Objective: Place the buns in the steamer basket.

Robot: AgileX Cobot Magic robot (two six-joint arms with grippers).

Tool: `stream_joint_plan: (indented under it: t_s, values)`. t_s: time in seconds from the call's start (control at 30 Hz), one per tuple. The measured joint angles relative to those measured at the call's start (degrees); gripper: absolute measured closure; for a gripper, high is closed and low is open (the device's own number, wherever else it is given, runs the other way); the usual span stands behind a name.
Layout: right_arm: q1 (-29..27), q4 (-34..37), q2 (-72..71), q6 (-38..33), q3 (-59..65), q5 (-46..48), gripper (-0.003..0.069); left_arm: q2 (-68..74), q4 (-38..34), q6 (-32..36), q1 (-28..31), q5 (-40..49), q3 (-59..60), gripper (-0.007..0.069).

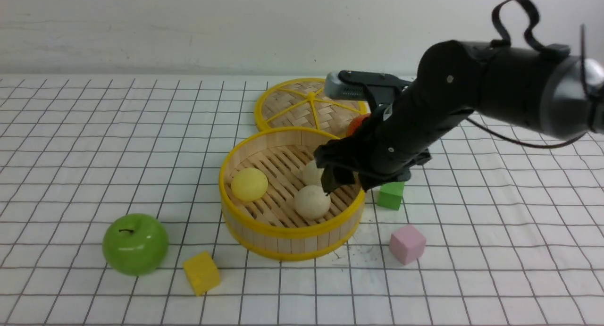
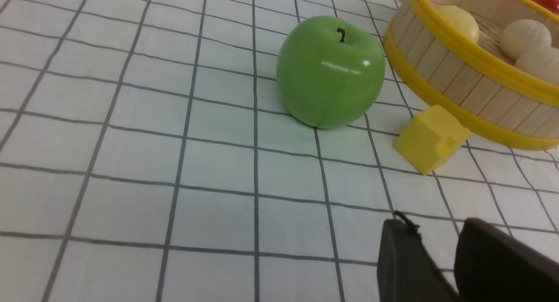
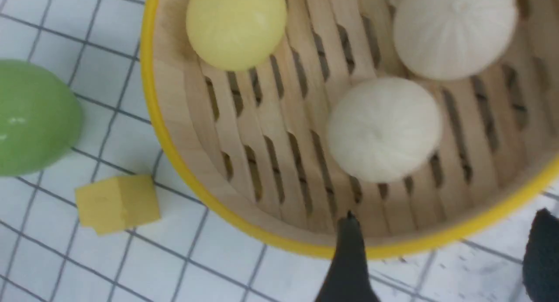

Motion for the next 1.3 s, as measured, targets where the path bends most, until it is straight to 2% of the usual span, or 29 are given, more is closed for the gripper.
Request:
stream_joint_plan:
  t_s: [0.03,0.1,0.13,0.17,0.2,0.3,0.43,0.57,0.63,0.73,0.87,1.03,1.3]
  values:
    - [0.00,-4.90,-2.33,3.52,0.00,3.55,0.0158,0.00,0.00,0.00,0.00,0.00,0.00,0.0441]
    - [0.00,-8.26,-4.12,5.93,0.00,6.01,0.0162,0.00,0.00,0.00,0.00,0.00,0.00,0.0439]
    - [0.00,-12.60,-6.91,8.87,0.00,9.12,0.0176,0.00,0.00,0.00,0.00,0.00,0.00,0.0438]
    - [0.00,-13.11,-6.91,9.21,0.00,9.49,0.0179,0.00,0.00,0.00,0.00,0.00,0.00,0.0437]
    - [0.00,-17.35,-9.77,11.33,0.00,12.21,0.0207,0.00,0.00,0.00,0.00,0.00,0.00,0.0434]
    - [0.00,-20.63,-13.36,12.65,0.00,15.02,0.0253,0.00,0.00,0.00,0.00,0.00,0.00,0.0431]
    - [0.00,-22.79,-20.07,12.89,0.36,16.77,0.0419,0.00,0.00,0.00,0.00,0.00,0.00,0.0427]
    - [0.00,-22.89,-27.23,12.89,5.04,15.88,0.0616,0.00,0.00,0.00,0.00,0.00,0.00,0.0423]
    - [0.00,-22.94,-31.00,12.89,10.04,13.79,0.0670,0.00,0.00,0.00,0.00,0.00,0.00,0.0420]
    - [0.00,-22.88,-35.70,13.10,16.52,10.02,0.0679,0.00,0.00,0.00,0.00,0.00,0.00,0.0417]
    - [0.00,-22.23,-47.16,15.91,32.27,0.90,0.0679,0.00,0.00,0.00,0.00,0.00,0.00,0.0416]
    - [0.00,-22.16,-60.51,17.40,46.51,-5.89,0.0679,0.00,0.00,0.00,0.00,0.00,0.00,0.0413]
    - [0.00,-21.57,-75.13,17.45,59.41,-4.54,0.0678,0.00,0.00,0.00,0.00,0.00,0.00,0.0407]
